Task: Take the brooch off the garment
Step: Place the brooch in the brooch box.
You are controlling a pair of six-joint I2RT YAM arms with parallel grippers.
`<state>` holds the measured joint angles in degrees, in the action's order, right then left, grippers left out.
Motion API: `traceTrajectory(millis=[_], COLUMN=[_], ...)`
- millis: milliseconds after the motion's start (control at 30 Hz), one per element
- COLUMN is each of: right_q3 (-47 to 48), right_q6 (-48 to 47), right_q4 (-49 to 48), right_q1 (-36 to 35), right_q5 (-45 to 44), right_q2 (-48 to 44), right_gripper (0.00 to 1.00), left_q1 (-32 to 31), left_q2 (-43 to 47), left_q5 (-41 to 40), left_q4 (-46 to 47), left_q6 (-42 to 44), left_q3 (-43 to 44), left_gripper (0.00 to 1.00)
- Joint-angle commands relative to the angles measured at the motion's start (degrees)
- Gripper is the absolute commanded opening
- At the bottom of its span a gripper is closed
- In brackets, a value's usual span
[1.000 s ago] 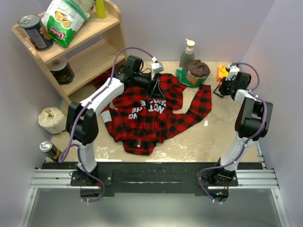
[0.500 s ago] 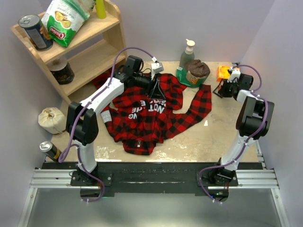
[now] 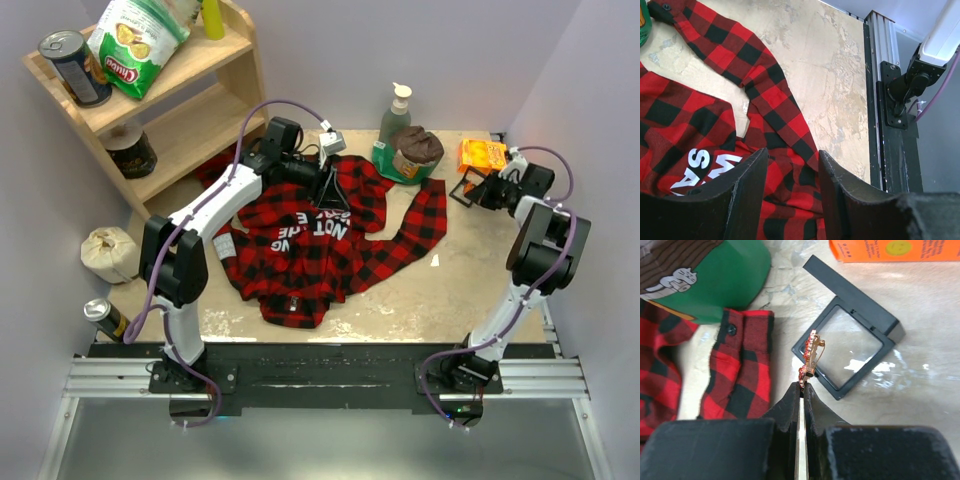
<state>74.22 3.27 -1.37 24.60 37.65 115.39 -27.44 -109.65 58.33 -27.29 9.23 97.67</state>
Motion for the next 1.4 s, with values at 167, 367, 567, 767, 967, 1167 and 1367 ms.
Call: traceTrajectory(millis=[167,367,567,767,967,1167,1367], right_q3=[-1.3,-4.8,-7.9,-9.3,-8.5,-8.1,-6.1], right_q6=[14.5,26.8,33.9,41.9,40.9,41.5,39.1], right_q4=[-12.7,-28.4,-39.1,-49.9,-48.4,-48.3,-39.4], right_q1=[1.8,3.5,5.8,6.7,6.7,6.7,6.5], right_q5=[12.0,17.4,17.9,18.8,16.5,14.0,9.7], right_q2=[5.4,8.2,9.6,11.6,12.0,12.7,12.7], right_gripper=[0.00,0.00,0.00,0.00,0.00,0.00,0.00], left_q1=[0.2,0.2,0.2,0.3,0.2,0.2,0.2], left_q2=[2.0,2.0,1.1,0.7,0.8,0.5,0.6], left_q5=[1.3,0.9,1.0,0.8,0.6,0.5,0.3], left_q4=[3.0,3.6,4.3,4.4,4.6,4.7,4.5], left_q6=[-1.8,-2.1,-2.7,-3.0,-2.9,-3.2,-3.0], left_q3=[1.5,1.3,1.6,1.5,1.0,1.0,0.9], left_gripper=[0.50,0.50,0.50,0.50,0.50,0.50,0.50])
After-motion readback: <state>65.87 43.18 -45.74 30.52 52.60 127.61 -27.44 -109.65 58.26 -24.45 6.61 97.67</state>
